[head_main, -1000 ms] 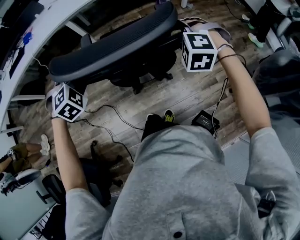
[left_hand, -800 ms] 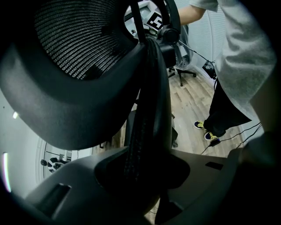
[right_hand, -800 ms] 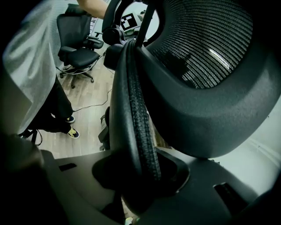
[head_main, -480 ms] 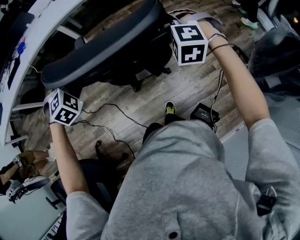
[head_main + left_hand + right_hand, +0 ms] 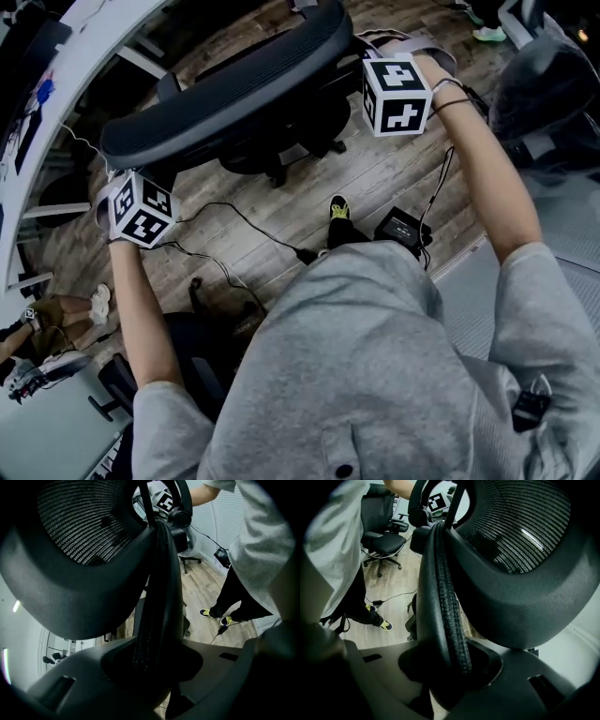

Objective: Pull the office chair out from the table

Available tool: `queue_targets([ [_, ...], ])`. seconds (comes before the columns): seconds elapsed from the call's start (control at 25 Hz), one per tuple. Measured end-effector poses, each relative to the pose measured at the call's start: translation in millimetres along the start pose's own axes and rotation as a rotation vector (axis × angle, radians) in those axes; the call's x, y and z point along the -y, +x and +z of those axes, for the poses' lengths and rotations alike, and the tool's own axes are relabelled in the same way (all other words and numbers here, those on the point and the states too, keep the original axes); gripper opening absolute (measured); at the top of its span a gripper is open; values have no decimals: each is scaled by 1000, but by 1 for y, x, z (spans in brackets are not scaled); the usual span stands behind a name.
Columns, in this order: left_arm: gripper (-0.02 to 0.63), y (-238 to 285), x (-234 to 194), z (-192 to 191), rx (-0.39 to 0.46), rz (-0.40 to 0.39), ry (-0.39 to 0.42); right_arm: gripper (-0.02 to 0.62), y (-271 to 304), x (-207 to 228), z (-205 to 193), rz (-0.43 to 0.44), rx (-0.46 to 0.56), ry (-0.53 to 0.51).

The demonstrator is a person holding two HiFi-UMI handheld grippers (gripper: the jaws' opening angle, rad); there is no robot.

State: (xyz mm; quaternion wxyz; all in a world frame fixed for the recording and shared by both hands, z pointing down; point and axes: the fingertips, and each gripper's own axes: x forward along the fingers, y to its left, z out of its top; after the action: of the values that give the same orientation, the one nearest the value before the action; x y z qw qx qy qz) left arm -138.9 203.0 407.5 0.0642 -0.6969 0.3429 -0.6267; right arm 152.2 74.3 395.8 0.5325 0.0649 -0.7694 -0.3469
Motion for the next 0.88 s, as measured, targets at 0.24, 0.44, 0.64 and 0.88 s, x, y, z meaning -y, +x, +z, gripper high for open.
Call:
queue_targets([
  [0.24, 126, 4, 3, -2, 8, -6, 15, 144, 2, -10, 1, 3, -4, 20],
  [0.44, 125, -2, 15, -1, 17, -7, 27, 144, -8, -26, 2, 5, -13, 33],
  [0.64, 126, -49, 81, 3, 37, -4, 56, 144, -69, -96, 13, -15, -37, 58],
  [0.88, 130, -84, 124, -2, 51, 2, 73, 149, -110, -143, 28, -37, -51, 79],
])
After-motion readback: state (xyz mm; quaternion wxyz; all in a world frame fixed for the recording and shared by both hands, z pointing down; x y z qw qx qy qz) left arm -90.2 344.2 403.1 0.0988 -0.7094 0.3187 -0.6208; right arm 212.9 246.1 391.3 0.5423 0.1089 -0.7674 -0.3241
